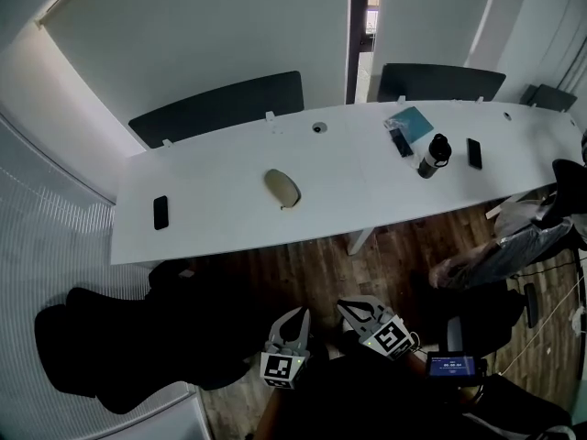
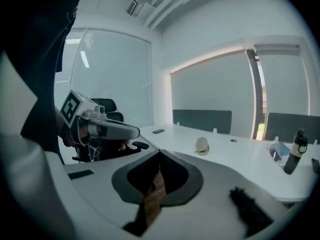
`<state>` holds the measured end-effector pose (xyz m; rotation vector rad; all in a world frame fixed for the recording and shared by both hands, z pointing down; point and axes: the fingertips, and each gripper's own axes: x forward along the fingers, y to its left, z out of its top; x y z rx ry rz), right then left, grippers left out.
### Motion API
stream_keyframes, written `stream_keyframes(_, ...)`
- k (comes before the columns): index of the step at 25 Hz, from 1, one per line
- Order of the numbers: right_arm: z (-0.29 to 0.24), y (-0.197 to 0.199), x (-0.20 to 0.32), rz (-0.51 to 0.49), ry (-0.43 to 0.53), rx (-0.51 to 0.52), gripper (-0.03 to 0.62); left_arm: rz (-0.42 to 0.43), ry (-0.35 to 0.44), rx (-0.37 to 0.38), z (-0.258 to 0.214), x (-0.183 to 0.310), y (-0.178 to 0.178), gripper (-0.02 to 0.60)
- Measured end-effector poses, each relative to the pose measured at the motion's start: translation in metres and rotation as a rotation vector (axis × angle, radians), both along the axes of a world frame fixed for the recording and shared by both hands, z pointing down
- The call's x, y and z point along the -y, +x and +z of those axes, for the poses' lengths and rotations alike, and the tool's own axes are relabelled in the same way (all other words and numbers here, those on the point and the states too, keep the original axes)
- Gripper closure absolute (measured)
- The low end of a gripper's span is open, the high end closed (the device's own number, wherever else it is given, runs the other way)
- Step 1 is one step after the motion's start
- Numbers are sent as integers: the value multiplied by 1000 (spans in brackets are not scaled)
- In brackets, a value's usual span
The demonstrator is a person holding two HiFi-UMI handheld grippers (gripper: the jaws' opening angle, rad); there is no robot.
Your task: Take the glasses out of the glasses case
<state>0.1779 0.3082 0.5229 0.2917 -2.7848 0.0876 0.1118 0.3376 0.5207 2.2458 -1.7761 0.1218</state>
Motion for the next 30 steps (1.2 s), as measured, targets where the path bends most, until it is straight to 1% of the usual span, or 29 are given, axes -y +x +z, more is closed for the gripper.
stream_keyframes(4,0,-19,-1,3,36,-23,585,32,22,-30,-8,7,-16,573)
stream_keyframes(8,1,-39,-9,12,39,-47,585,89,55,-18,-3,3,-30,573)
stream_keyframes(12,3,-56,-18,-1,67,-93,585,111,67,-25,-3,-2,-52,572)
stream_keyframes(14,3,-60,-21,-4,75,-113,585,112,66,-31,0,-4,-63,574)
stream_keyframes(18,5,-62,-24,26,70,-132,585,102,61,-41,14,-9,-83,574)
stream_keyframes(23,13,-73,-11,51,50,-101,585,101,31,-52,21,-6,-91,574)
stream_keyframes(28,20,-97,14,2,46,-95,585,60,-14,-35,30,14,-107,573)
stream_keyframes(30,20,-102,32,-18,51,-81,585,46,-19,-30,28,29,-110,574)
